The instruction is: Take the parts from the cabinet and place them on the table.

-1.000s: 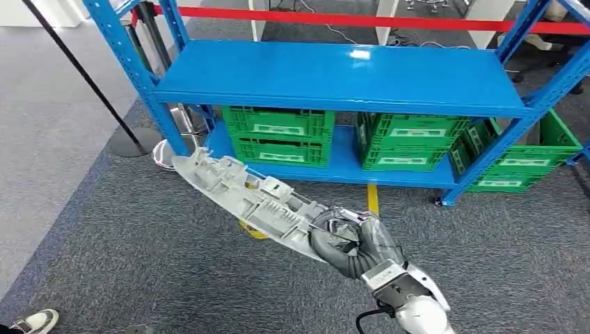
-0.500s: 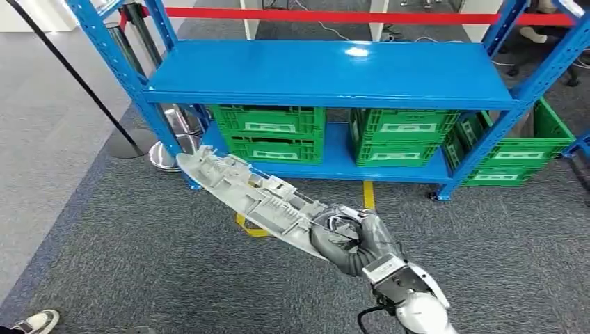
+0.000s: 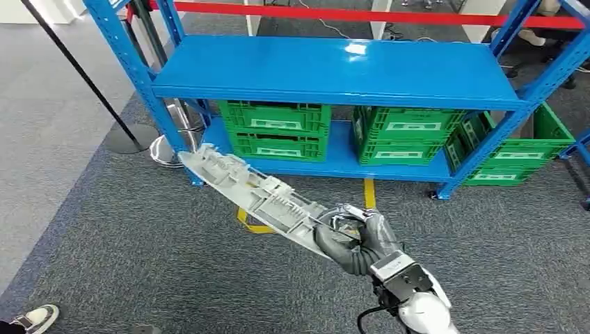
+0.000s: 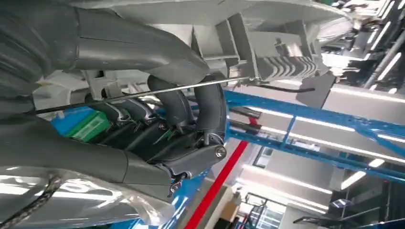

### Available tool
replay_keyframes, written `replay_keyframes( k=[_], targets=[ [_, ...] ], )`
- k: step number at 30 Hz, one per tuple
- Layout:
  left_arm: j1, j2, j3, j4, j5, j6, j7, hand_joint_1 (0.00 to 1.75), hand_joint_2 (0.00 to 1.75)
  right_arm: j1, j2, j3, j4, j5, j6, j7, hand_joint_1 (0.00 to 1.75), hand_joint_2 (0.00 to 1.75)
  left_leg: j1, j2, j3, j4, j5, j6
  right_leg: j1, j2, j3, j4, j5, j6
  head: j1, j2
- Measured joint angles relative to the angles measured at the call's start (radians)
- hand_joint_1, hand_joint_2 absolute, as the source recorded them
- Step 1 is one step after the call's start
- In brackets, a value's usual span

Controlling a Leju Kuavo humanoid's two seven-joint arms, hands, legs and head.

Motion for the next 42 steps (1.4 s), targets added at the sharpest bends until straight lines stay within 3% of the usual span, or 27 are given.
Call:
replay_keyframes(
  k=[2, 3, 4, 6, 9, 10, 12, 14, 15, 16, 17, 20, 21, 23, 25, 27, 29, 30, 31, 33, 35, 36, 37, 38, 40, 41, 42],
  targets=[
    [0.0, 0.001, 0.0, 0.0, -0.003, 0.0, 0.003, 0.0, 0.0, 0.001, 0.0, -0.003, 0.0, -0.011, 0.009, -0.002, 1.75, 1.75, 0.0, 0.0, 0.0, 0.001, 0.001, 0.001, 0.0, 0.0, 0.0, 0.0, 0.001, 0.001, 0.0, 0.0],
    [0.0, 0.004, 0.001, 0.0, -0.008, 0.0, 0.004, 0.0, 0.0, 0.002, 0.002, -0.005, 0.0, -0.019, 0.013, -0.003, 1.75, 1.75, -0.005, -0.001, -0.001, 0.006, 0.0, 0.015, -0.008, -0.003, 0.003, -0.012, 0.011, 0.015, -0.001, 0.0],
    [-0.001, 0.004, 0.001, 0.0, -0.009, 0.0, 0.004, 0.0, 0.0, 0.002, 0.003, -0.007, 0.0, -0.022, 0.017, -0.003, 1.75, 1.75, -0.005, 0.0, 0.004, -0.01, 0.008, 0.025, -0.005, -0.002, 0.008, -0.022, 0.015, 0.02, -0.001, 0.0],
    [-0.002, 0.002, 0.001, 0.0, -0.01, -0.001, 0.004, 0.0, 0.0, 0.005, 0.006, -0.013, -0.002, -0.028, 0.021, -0.005, 1.75, 1.75, 0.007, 0.01, 0.024, -0.059, 0.034, 0.037, -0.002, -0.001, -0.006, -0.003, -0.009, 0.02, 0.002, 0.0],
    [-0.004, 0.003, 0.003, 0.0, -0.011, -0.004, 0.003, 0.0, 0.0, 0.005, 0.006, -0.019, -0.002, -0.034, 0.025, -0.009, 1.75, 1.75, 0.008, 0.02, 0.019, -0.06, 0.038, 0.039, -0.008, 0.002, -0.109, 0.225, -0.121, 0.024, 0.003, 0.0],
    [-0.004, 0.003, 0.003, 0.0, -0.012, -0.006, 0.003, 0.0, 0.0, 0.008, 0.006, -0.023, -0.002, -0.034, 0.026, -0.009, 1.75, 1.75, 0.009, 0.026, 0.018, -0.059, 0.038, 0.037, -0.011, 0.002, -0.133, 0.274, -0.134, 0.029, 0.003, 0.0],
    [-0.004, 0.002, 0.003, 0.0, -0.015, -0.008, 0.002, 0.0, 0.0, 0.015, 0.006, -0.028, -0.002, -0.034, 0.027, -0.009, 1.75, 1.75, 0.017, 0.036, 0.015, -0.049, 0.033, 0.024, -0.02, -0.002, -0.11, 0.233, -0.09, 0.04, 0.003, 0.0],
    [-0.004, 0.0, 0.003, 0.0, -0.016, -0.009, 0.002, 0.0, 0.0, 0.015, 0.006, -0.03, -0.002, -0.034, 0.027, -0.009, 1.75, 1.75, 0.032, 0.049, 0.01, -0.022, 0.017, 0.002, -0.032, -0.029, -0.012, 0.052, -0.004, 0.056, 0.003, 0.0],
    [-0.004, 0.001, 0.004, 0.0, -0.015, -0.006, 0.001, 0.0, 0.0, 0.015, 0.006, -0.031, -0.002, -0.034, 0.027, -0.009, 1.75, 1.75, 0.027, 0.052, 0.005, -0.006, 0.007, -0.012, -0.024, -0.065, 0.003, 0.02, -0.033, 0.065, 0.004, 0.0],
    [-0.004, 0.001, 0.007, -0.002, -0.015, 0.006, -0.003, 0.0, 0.0, 0.017, 0.006, -0.032, -0.005, -0.034, 0.028, -0.011, 1.75, 1.75, 0.024, 0.057, -0.001, 0.015, -0.003, -0.021, -0.027, -0.049, 0.01, 0.02, -0.024, 0.043, 0.012, 0.0],
    [-0.004, -0.005, 0.007, -0.002, -0.015, 0.013, -0.006, 0.0, 0.0, 0.02, 0.007, -0.035, -0.006, -0.035, 0.029, -0.011, 1.75, 1.75, 0.022, 0.058, -0.002, 0.014, -0.002, -0.023, -0.026, -0.039, 0.001, 0.031, -0.028, 0.026, 0.005, 0.0],
    [-0.002, -0.013, 0.008, -0.002, -0.015, 0.021, -0.01, 0.0, 0.0, 0.031, 0.007, -0.042, -0.008, -0.035, 0.031, -0.011, 1.75, 1.75, 0.031, 0.073, -0.001, 0.018, -0.005, -0.034, -0.023, -0.016, -0.009, 0.037, -0.024, 0.006, 0.004, 0.0],
    [-0.003, -0.013, 0.008, -0.002, -0.015, 0.021, -0.012, 0.0, 0.0, 0.035, 0.008, -0.044, -0.013, -0.035, 0.033, -0.011, 1.75, 1.75, 0.034, 0.043, -0.007, 0.036, -0.03, -0.038, -0.023, -0.01, -0.009, 0.037, -0.021, -0.001, 0.003, 0.0],
    [-0.001, -0.017, 0.008, -0.002, -0.015, 0.023, -0.013, 0.0, 0.0, 0.035, 0.008, -0.047, -0.014, -0.035, 0.035, -0.011, 1.75, 1.75, 0.033, 0.017, -0.058, 0.17, -0.114, -0.038, -0.021, 0.008, -0.013, 0.036, -0.018, -0.008, 0.0, 0.0],
    [0.0, -0.018, 0.008, -0.002, -0.015, 0.023, -0.013, 0.0, 0.0, 0.037, 0.008, -0.048, -0.014, -0.035, 0.036, -0.012, 1.75, 1.75, 0.031, 0.012, -0.122, 0.319, -0.171, -0.034, -0.014, 0.03, -0.017, 0.037, -0.015, -0.013, 0.0, 0.0],
    [0.0, -0.022, 0.008, -0.002, -0.015, 0.022, -0.013, 0.0, 0.0, 0.041, 0.008, -0.051, -0.014, -0.034, 0.037, -0.012, 1.75, 1.75, 0.027, 0.009, -0.113, 0.299, -0.133, -0.021, -0.008, 0.054, -0.017, 0.037, -0.013, -0.016, 0.0, 0.0],
    [0.0, -0.022, 0.008, -0.002, -0.015, 0.021, -0.013, 0.0, 0.0, 0.044, 0.008, -0.052, -0.016, -0.034, 0.038, -0.012, 1.75, 1.75, 0.019, -0.011, -0.042, 0.146, -0.046, 0.003, -0.001, 0.08, -0.017, 0.036, -0.011, -0.018, 0.0, 0.0],
    [0.0, -0.021, 0.008, -0.002, -0.015, 0.021, -0.013, 0.0, 0.0, 0.046, 0.009, -0.053, -0.019, -0.034, 0.039, -0.012, 1.75, 1.75, 0.013, -0.063, -0.005, 0.058, -0.015, 0.022, -0.007, 0.09, -0.019, 0.035, -0.009, -0.02, 0.0, 0.0],
    [0.0, -0.02, 0.009, -0.001, -0.016, 0.021, -0.013, 0.0, 0.0, 0.045, 0.01, -0.053, -0.02, -0.034, 0.039, -0.012, 1.75, 1.75, 0.019, -0.086, 0.004, 0.048, -0.026, 0.03, -0.001, 0.097, -0.022, 0.035, -0.005, -0.015, 0.005, 0.0],
    [0.0, -0.023, 0.01, -0.001, -0.016, 0.021, -0.014, 0.0, 0.0, 0.046, 0.01, -0.053, -0.02, -0.034, 0.039, -0.013, 1.75, 1.75, 0.01, -0.075, 0.005, 0.033, -0.021, 0.027, -0.013, 0.119, -0.033, 0.033, 0.003, -0.002, -0.006, 0.0],
    [-0.002, -0.025, 0.01, -0.001, -0.018, 0.02, -0.013, 0.0, 0.0, 0.051, 0.01, -0.057, -0.024, -0.032, 0.039, -0.013, 1.75, 1.75, 0.013, -0.053, 0.009, 0.008, -0.015, 0.023, -0.01, 0.138, -0.04, 0.022, 0.014, 0.015, -0.005, 0.0],
    [-0.005, -0.027, 0.01, -0.002, -0.018, 0.02, -0.013, 0.0, 0.0, 0.055, 0.01, -0.058, -0.029, -0.029, 0.04, -0.014, 1.75, 1.75, 0.02, -0.034, 0.014, -0.008, -0.005, 0.013, -0.01, 0.098, -0.055, 0.037, 0.001, 0.013, -0.005, 0.0],
    [-0.004, -0.029, 0.01, -0.002, -0.019, 0.018, -0.013, 0.0, 0.0, 0.053, 0.01, -0.059, -0.031, -0.028, 0.042, -0.016, 1.75, 1.75, 0.02, -0.028, 0.015, -0.016, -0.001, 0.019, -0.005, 0.046, -0.069, 0.07, -0.031, 0.018, 0.005, 0.0],
    [-0.002, -0.031, 0.011, -0.001, -0.019, 0.018, -0.012, 0.0, 0.0, 0.051, 0.01, -0.058, -0.031, -0.025, 0.042, -0.017, 1.75, 1.75, 0.019, -0.013, 0.013, -0.016, -0.001, 0.02, -0.006, 0.022, -0.099, 0.138, -0.072, 0.022, 0.008, 0.0],
    [0.004, -0.031, 0.013, -0.001, -0.02, 0.019, -0.01, 0.0, 0.0, 0.054, 0.01, -0.058, -0.031, -0.021, 0.042, -0.02, 1.75, 1.75, 0.017, 0.017, 0.012, -0.015, -0.001, 0.02, -0.008, 0.01, -0.157, 0.278, -0.135, 0.031, 0.008, 0.0],
    [0.004, -0.031, 0.014, -0.001, -0.021, 0.019, -0.01, 0.0, 0.0, 0.055, 0.01, -0.058, -0.031, -0.02, 0.041, -0.021, 1.75, 1.75, 0.017, 0.031, 0.011, -0.014, -0.001, 0.02, -0.009, 0.009, -0.167, 0.31, -0.138, 0.035, 0.008, 0.0],
    [0.004, -0.031, 0.014, -0.001, -0.021, 0.019, -0.009, 0.0, 0.0, 0.058, 0.01, -0.058, -0.031, -0.019, 0.04, -0.021, 1.75, 1.75, 0.017, 0.043, 0.011, -0.013, -0.001, 0.02, -0.009, 0.006, -0.152, 0.294, -0.12, 0.037, 0.008, 0.0]
  ],
)
